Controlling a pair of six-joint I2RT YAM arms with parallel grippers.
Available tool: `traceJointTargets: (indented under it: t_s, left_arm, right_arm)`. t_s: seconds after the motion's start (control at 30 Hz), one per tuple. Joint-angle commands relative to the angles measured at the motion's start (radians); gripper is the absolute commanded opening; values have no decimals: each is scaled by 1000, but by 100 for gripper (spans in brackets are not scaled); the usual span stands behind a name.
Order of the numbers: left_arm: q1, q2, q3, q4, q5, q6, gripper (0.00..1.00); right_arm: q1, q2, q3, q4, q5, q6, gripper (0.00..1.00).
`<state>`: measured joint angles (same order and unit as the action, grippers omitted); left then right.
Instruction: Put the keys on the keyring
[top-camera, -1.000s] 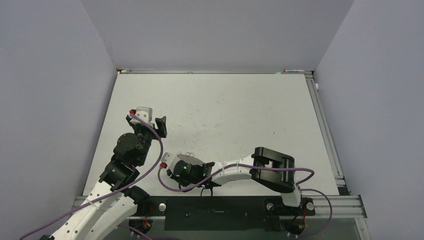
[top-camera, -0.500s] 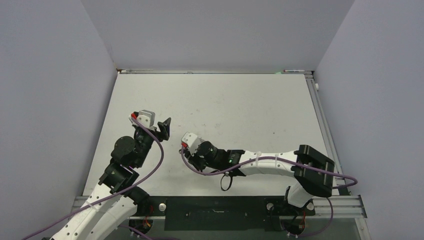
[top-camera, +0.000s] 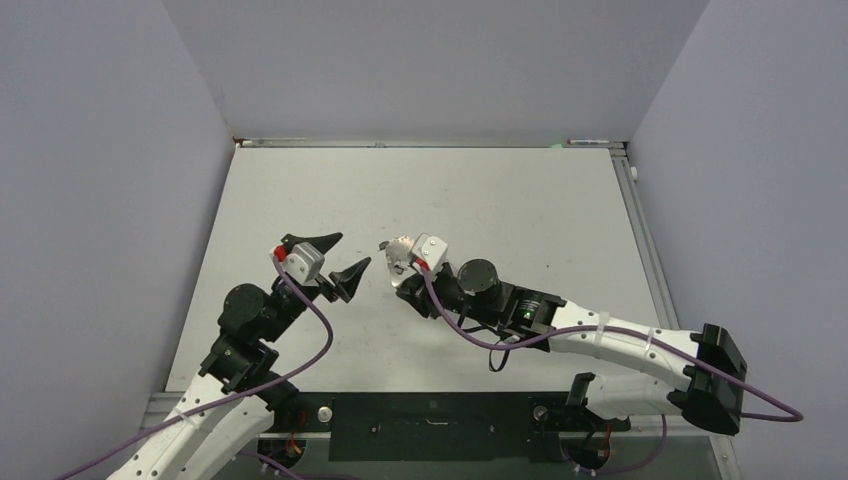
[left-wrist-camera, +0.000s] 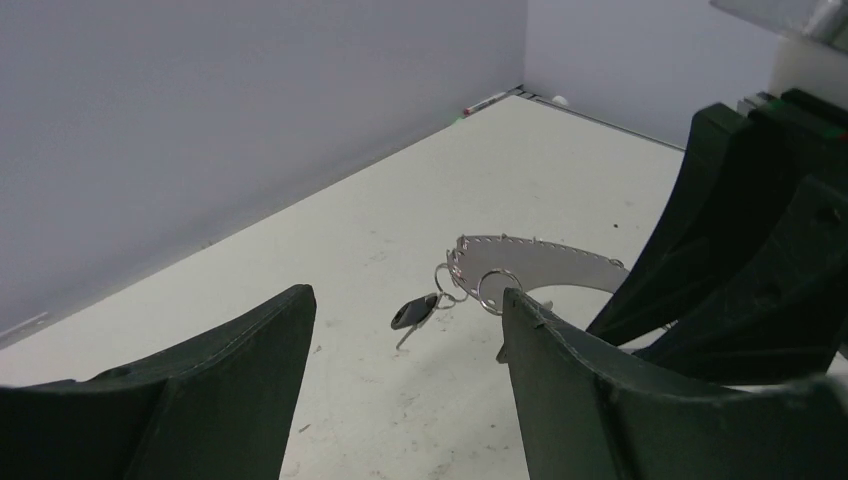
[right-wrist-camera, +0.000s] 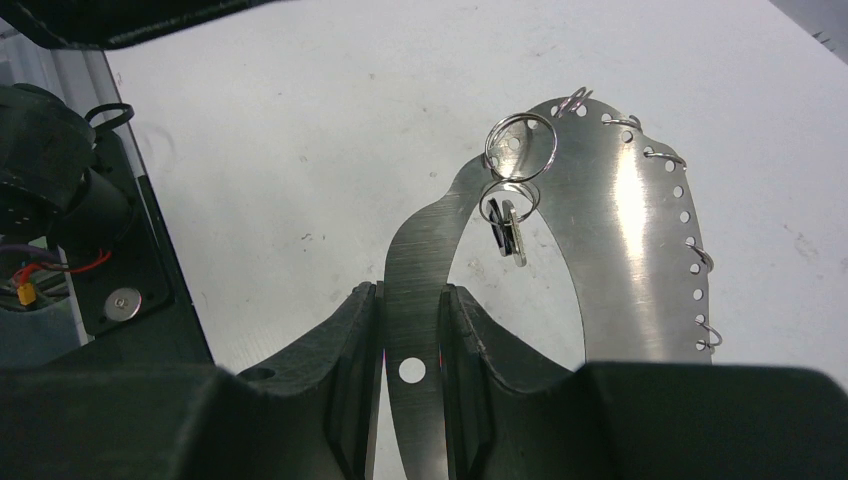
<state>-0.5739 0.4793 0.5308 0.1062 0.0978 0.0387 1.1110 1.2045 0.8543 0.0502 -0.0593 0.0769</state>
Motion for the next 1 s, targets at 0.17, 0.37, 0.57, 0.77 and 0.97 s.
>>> traceJointTargets:
  t_s: [0.17, 0.37, 0.57, 0.77, 0.97]
  left_arm:
    - [5, 48, 7, 71, 281, 8, 69]
    - [2, 84, -7, 107, 429, -14, 73]
    - [-11, 113, -12, 128, 433, -24, 73]
    - [-37, 142, -23, 151, 461, -22, 73]
    - [-54, 147, -21, 133, 426, 6, 71]
  right_arm:
    - [-14, -197, 10, -39, -95, -107, 5]
    - [-14, -252, 26, -88, -155, -121, 5]
    - [-14, -273, 41, -90, -229, -117, 5]
    - [-13, -282, 52, -83, -277, -108, 5]
    - [-13, -286, 56, -83, -306, -107, 5]
